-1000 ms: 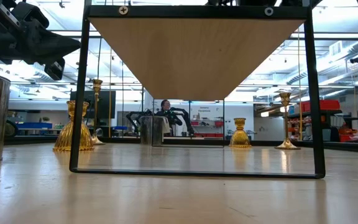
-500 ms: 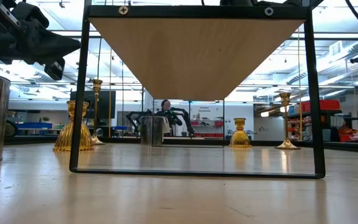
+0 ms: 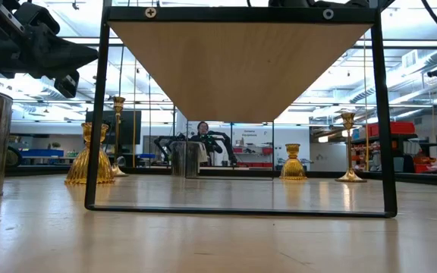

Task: Pick & Place candle stick holders
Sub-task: Put the bottom right glass candle holder on the shelf

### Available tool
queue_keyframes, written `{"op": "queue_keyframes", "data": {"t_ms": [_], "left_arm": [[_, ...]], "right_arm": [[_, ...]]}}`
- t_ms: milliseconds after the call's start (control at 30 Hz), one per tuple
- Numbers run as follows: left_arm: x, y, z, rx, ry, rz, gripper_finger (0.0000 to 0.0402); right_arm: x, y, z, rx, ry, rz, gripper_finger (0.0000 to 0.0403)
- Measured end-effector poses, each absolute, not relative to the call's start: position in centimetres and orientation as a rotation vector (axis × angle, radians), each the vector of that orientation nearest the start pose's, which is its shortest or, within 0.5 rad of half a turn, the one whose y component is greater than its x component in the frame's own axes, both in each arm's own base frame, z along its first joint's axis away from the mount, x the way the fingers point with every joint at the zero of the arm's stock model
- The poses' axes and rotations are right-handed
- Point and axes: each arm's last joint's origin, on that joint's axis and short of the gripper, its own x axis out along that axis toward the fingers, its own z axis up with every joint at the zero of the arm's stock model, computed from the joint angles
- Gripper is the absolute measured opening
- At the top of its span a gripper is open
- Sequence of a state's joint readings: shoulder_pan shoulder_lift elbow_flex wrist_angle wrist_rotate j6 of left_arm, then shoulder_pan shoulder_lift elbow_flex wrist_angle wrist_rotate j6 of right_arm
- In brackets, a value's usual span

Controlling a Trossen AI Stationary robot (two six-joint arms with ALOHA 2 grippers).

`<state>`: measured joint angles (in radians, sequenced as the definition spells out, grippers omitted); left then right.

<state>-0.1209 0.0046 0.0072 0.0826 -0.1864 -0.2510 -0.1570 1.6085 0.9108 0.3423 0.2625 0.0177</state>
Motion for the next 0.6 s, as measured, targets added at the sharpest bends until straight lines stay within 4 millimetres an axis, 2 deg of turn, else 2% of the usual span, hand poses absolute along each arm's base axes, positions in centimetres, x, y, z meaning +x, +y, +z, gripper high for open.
{"op": "queue_keyframes", "data": {"t_ms": [600], "left_arm": [[9.66, -0.63, 17.36, -0.264, -0.092, 0.055, 0.001]], "right_arm": [[33.9, -6.58, 22.21, -0.013, 0.36, -0.488, 0.0]]}}
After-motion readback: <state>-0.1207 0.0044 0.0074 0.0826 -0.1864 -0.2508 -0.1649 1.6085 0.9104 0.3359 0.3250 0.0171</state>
